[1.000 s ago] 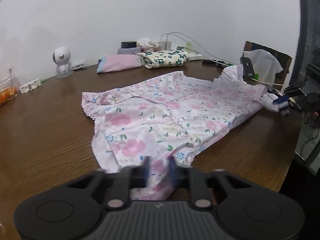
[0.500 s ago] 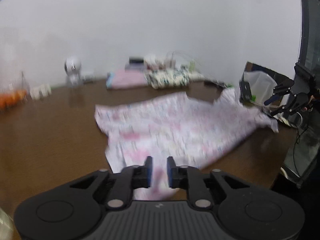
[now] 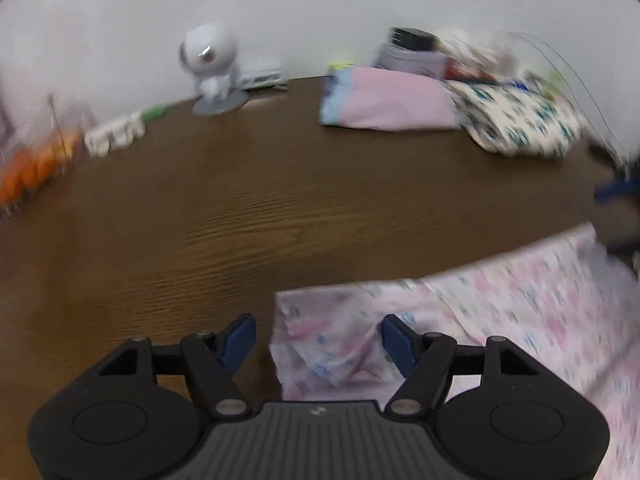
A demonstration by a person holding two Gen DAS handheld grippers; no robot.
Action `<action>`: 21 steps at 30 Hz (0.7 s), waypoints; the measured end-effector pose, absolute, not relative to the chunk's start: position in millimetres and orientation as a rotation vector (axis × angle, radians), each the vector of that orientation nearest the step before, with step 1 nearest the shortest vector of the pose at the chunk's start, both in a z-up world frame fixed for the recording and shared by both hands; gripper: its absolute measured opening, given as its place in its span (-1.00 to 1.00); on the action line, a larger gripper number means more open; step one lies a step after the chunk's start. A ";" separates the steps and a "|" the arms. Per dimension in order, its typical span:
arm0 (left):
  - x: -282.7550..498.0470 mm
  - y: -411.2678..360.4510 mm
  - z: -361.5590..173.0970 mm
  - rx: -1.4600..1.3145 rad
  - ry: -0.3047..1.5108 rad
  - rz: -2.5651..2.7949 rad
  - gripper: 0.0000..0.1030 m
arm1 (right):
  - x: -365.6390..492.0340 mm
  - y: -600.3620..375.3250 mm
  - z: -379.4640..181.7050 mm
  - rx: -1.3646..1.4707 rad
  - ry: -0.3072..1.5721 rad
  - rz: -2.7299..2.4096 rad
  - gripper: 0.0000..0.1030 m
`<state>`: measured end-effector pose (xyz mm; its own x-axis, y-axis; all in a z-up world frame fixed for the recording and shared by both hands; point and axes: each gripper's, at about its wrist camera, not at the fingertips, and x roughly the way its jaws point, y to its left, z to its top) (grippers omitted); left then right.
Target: Fold clothes
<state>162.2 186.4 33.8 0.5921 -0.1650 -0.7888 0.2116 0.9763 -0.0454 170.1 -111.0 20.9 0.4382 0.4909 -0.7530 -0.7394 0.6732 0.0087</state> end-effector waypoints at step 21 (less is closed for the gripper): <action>93.8 194.0 85.9 -0.038 0.620 -0.308 -0.99 | 145.0 -112.0 31.7 -0.284 0.749 0.883 -0.97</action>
